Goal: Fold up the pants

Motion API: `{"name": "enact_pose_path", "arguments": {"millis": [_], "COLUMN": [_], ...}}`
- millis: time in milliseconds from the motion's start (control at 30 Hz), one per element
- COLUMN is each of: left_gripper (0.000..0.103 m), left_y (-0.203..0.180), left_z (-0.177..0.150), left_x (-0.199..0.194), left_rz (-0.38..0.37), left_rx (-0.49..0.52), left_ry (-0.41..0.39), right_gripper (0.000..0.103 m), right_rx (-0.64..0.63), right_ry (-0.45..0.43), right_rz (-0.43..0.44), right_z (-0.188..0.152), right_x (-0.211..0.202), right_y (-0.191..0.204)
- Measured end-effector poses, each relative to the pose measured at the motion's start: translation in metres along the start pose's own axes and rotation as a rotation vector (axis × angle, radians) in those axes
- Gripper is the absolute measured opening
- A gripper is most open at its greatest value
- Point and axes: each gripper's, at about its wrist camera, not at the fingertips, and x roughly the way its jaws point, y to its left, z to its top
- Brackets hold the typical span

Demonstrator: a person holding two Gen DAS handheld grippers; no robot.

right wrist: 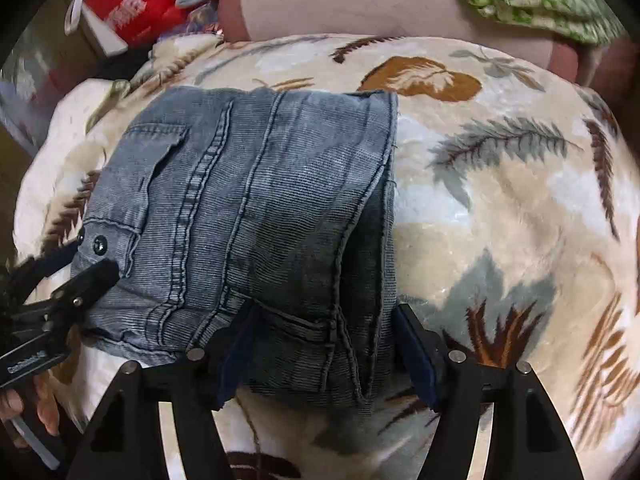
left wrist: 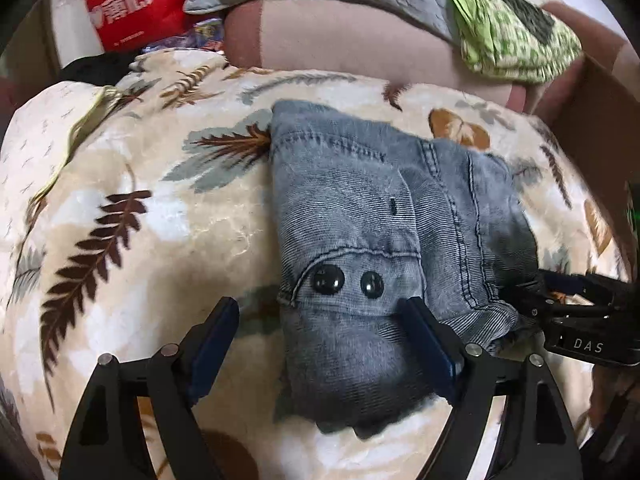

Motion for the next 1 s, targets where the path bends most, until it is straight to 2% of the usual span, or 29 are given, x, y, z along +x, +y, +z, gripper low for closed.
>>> {"name": "enact_pose_path", "arguments": {"millis": [133, 167, 233, 267, 300, 333, 400, 500, 700, 800, 900, 1000], "left_gripper": [0.085, 0.085, 0.086, 0.086, 0.086, 0.087, 0.087, 0.087, 0.087, 0.087, 0.087, 0.087], "left_y": [0.004, 0.005, 0.003, 0.001, 0.001, 0.003, 0.005, 0.003, -0.002, -0.003, -0.004, 0.002], "left_z": [0.001, 0.0, -0.003, -0.006, -0.01, -0.012, -0.014, -0.011, -0.017, -0.019, -0.019, -0.019], "left_x": [-0.026, -0.028, -0.016, -0.006, 0.004, 0.007, 0.003, -0.001, -0.012, -0.013, -0.002, -0.024], "left_rz": [-0.004, -0.004, 0.017, 0.028, 0.031, 0.029, 0.022, 0.034, 0.041, 0.048, 0.049, 0.022], "left_rx": [-0.022, -0.027, -0.016, -0.008, -0.009, -0.023, -0.037, -0.027, -0.027, -0.024, -0.01, -0.041], "left_ry": [-0.073, -0.086, -0.047, -0.01, 0.017, 0.013, -0.006, 0.0, -0.006, -0.006, 0.026, -0.036], "right_gripper": [0.072, 0.072, 0.077, 0.077, 0.077, 0.078, 0.081, 0.081, 0.081, 0.082, 0.083, 0.084], "right_rx": [-0.046, -0.058, -0.072, -0.075, -0.075, -0.062, -0.005, -0.047, -0.036, -0.048, -0.053, 0.007], "right_ry": [-0.081, -0.103, -0.11, -0.088, -0.025, 0.001, -0.014, -0.044, -0.139, -0.128, -0.012, -0.017], "right_rz": [-0.073, -0.067, -0.056, -0.061, -0.085, -0.082, -0.055, -0.103, -0.068, -0.067, -0.126, -0.083], "right_z": [0.002, 0.001, -0.001, -0.002, -0.005, -0.008, -0.011, -0.01, -0.014, -0.018, -0.017, -0.016], "right_x": [-0.03, -0.037, -0.037, -0.029, -0.009, 0.0, -0.002, -0.02, -0.054, -0.05, -0.005, -0.013], "right_y": [0.007, 0.011, 0.015, 0.016, 0.014, 0.01, -0.001, 0.005, 0.011, 0.016, 0.012, 0.002]}}
